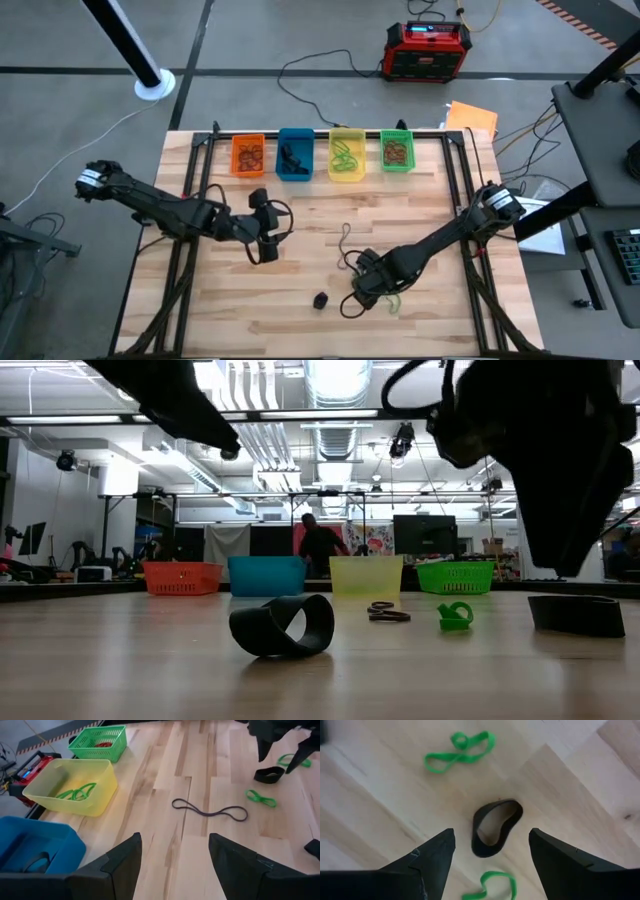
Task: Sort rubber bands into baskets
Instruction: Put the black rubber band into the blue bin
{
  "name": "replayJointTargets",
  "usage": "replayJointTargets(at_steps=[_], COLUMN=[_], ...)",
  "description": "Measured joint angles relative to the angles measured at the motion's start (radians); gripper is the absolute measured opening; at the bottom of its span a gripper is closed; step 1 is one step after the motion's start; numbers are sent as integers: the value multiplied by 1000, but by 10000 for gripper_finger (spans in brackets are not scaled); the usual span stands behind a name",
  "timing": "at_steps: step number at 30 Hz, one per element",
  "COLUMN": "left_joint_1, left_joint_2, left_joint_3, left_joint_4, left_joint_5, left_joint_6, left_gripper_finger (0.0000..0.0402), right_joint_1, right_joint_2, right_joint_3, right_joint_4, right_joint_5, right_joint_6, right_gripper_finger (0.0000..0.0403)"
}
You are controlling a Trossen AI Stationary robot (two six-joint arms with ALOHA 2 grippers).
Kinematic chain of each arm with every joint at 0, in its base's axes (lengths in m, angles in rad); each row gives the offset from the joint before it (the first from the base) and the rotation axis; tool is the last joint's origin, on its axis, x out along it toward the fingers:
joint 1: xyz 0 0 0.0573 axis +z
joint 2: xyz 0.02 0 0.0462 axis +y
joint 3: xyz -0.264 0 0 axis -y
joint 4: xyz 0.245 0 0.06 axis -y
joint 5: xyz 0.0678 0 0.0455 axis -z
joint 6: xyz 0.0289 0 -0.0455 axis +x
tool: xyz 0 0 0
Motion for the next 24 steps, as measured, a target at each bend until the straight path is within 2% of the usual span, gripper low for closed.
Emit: replayJointTargets(at_steps=[5,9,14,18,24], left_joint_1=[0,0,0,-1,-27], left_joint_2=[0,0,2,10,13], left_joint_3=[1,1,1,-1,-1], left_joint_4=[-5,-5,-4,-3,24], left_joint_5=[0,0,0,0,0], left_joint_6=[1,1,1,-5,-13], left_gripper_finger=[214,214,214,214,214], right_joint_1=[18,30,30,30,24], right_joint_2=[0,0,-1,-3,-22], right_joint_3=[-59,-123,-166,-185,-140], right_joint_4=[59,201,232,231,161], right_joint_5=[4,2,13,18,71], right_joint_6=[50,55,63,42,-106], right_gripper_finger=[247,239,209,156,33])
